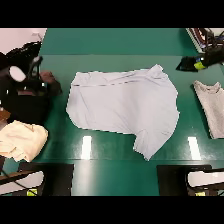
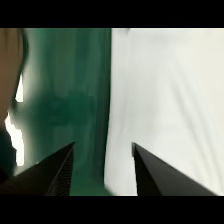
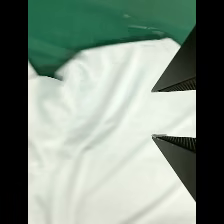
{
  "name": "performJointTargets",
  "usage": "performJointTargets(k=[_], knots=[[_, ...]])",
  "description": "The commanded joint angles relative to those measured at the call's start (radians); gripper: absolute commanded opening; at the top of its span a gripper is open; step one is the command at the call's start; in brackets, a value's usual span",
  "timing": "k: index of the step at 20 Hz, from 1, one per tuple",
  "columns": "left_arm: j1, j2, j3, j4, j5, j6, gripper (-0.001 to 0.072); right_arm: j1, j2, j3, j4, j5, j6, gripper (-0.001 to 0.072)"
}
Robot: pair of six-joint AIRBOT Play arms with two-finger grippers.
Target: Fold the shirts.
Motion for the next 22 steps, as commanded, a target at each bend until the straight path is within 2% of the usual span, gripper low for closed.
performJointTargets(k=[1, 5, 8, 14, 15, 16, 20, 21, 22], knots=[[0.024, 0.126, -0.241, -0.086, -0.075, 0.026, 0.0428, -0.009, 0.159, -0.222, 0.007, 0.018, -0.031, 0.0304], [0.024, 0.173, -0.398, -0.217, -0.027, 0.102, 0.0428, -0.009, 0.300, -0.380, 0.007, -0.064, -0.031, 0.0303], [0.024, 0.169, -0.454, -0.346, 0.074, 0.161, 0.0428, -0.009, 0.373, -0.448, 0.007, -0.092, -0.031, 0.0303], [-0.053, 0.122, -0.472, -0.420, 0.204, 0.165, 0.0414, -0.009, 0.466, -0.533, 0.005, -0.079, -0.022, 0.0304], [-0.064, 0.124, -0.470, -0.422, 0.216, 0.165, 0.0194, -0.010, 0.481, -0.552, -0.003, -0.065, -0.015, 0.0304], [-0.064, 0.124, -0.459, -0.422, 0.212, 0.165, 0.0038, -0.023, 0.502, -0.584, -0.002, -0.051, -0.007, 0.0304], [-0.065, 0.126, -0.351, -0.404, 0.105, 0.167, 0.0027, -0.181, 0.605, -0.803, -0.003, 0.012, 0.028, 0.0305], [-0.065, 0.131, -0.328, -0.404, 0.092, 0.167, 0.0027, -0.236, 0.620, -0.861, -0.002, 0.032, 0.028, 0.0333], [-0.065, 0.139, -0.307, -0.404, 0.089, 0.167, 0.0027, -0.294, 0.623, -0.918, 0.000, 0.057, 0.028, 0.0467]])
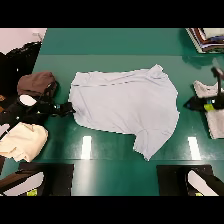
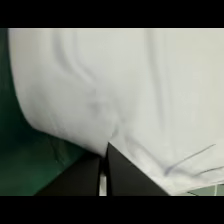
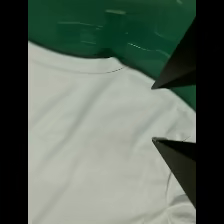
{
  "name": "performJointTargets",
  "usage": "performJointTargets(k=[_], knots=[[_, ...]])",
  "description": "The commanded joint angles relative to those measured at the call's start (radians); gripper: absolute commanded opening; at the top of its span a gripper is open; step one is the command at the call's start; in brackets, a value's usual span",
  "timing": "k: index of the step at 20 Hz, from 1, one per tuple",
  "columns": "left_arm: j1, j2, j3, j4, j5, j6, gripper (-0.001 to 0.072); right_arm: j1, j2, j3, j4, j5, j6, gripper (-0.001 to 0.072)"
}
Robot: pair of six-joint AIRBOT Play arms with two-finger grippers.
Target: Fold the shirts.
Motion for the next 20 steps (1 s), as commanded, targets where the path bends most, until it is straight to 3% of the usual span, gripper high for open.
performJointTargets(k=[1, 3, 4, 10, 12, 15, 20], knots=[[-0.004, 0.014, 0.076, -0.002, -0.042, 0.003, 0.0027, -0.168, 0.034, -0.186, 0.014, 0.090, 0.011, 0.0517], [-0.004, 0.014, 0.091, -0.003, -0.043, 0.003, 0.0027, -0.225, -0.012, -0.263, 0.074, 0.116, 0.000, 0.0474], [-0.004, 0.014, 0.091, -0.002, -0.044, 0.003, 0.0028, -0.230, -0.034, -0.298, 0.111, 0.108, -0.025, 0.0399], [-0.004, 0.014, 0.091, 0.000, -0.042, 0.003, 0.0028, -0.086, -0.156, -0.343, 0.193, -0.005, -0.044, 0.0390], [-0.004, 0.014, 0.091, 0.000, -0.045, 0.003, 0.0028, -0.022, -0.180, -0.311, 0.180, -0.009, -0.044, 0.0280], [-0.004, 0.014, 0.091, 0.000, -0.076, 0.000, 0.0027, 0.030, -0.169, -0.260, 0.156, -0.009, -0.044, 0.0039], [-0.002, 0.180, 0.178, 0.016, -0.094, -0.033, 0.0026, 0.024, 0.031, -0.055, 0.160, -0.018, -0.043, 0.0012]])
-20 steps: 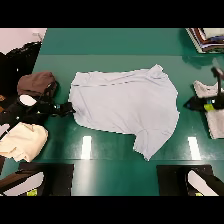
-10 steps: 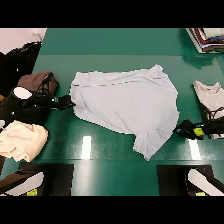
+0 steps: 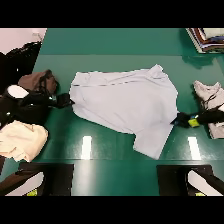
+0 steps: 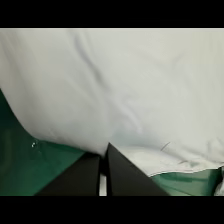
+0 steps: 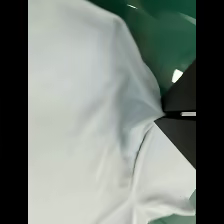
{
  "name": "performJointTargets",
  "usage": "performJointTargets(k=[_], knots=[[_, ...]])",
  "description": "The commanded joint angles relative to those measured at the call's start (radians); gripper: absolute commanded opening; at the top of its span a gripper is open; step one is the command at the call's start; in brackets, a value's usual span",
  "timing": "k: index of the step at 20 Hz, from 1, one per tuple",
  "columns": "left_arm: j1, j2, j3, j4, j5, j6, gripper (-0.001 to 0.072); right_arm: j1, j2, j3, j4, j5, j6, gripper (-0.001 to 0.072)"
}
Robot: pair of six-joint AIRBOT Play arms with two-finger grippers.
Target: Fold the shirts.
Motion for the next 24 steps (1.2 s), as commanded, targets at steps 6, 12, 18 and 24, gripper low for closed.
performJointTargets(k=[6, 12, 18, 24], knots=[[0.002, 0.358, 0.529, 0.043, 0.039, -0.013, 0.0027, -0.072, 0.319, 0.688, -0.001, -0.227, 0.000, 0.0012], [0.002, 0.396, 0.983, 0.042, 0.018, -0.028, 0.0027, -0.211, 0.403, 1.033, -0.003, -0.242, -0.045, 0.0012], [0.002, 0.396, 1.202, 0.032, -0.135, -0.136, 0.0027, -0.330, 0.432, 1.144, 0.000, -0.125, -0.048, 0.0011], [0.002, 0.384, 0.922, 0.105, -0.337, -0.224, 0.0027, -0.217, 0.186, 1.228, 0.008, 0.224, 0.020, 0.0010]])
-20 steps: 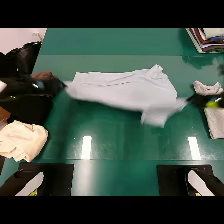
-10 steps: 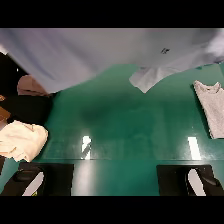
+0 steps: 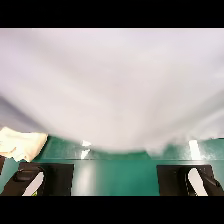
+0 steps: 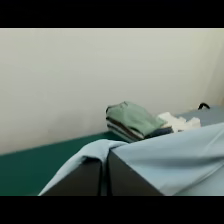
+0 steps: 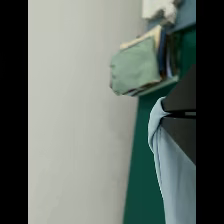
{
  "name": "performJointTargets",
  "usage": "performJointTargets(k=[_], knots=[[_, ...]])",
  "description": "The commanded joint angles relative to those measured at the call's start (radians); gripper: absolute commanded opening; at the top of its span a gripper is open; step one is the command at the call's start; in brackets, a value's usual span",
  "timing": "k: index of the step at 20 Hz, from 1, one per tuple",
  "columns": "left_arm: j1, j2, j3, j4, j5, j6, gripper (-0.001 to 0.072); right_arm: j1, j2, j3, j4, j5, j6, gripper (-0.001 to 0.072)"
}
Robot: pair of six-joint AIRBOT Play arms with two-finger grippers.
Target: Fold the shirts.
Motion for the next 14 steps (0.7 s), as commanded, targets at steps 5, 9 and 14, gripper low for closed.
performJointTargets(k=[5, 9, 14], knots=[[0.000, -0.146, -0.567, 0.043, -0.174, -0.010, 0.0027, 0.303, -0.375, -0.163, -0.064, 0.314, 0.072, 0.0010], [0.000, -0.352, -0.789, 0.111, -0.024, -0.008, 0.0027, 0.385, -0.619, -0.307, -0.132, 0.305, 0.094, 0.0011], [0.000, -0.644, -0.793, 0.043, 0.411, 0.077, 0.0027, 0.386, -0.883, -0.320, -0.130, 0.057, 0.097, 0.0010]])
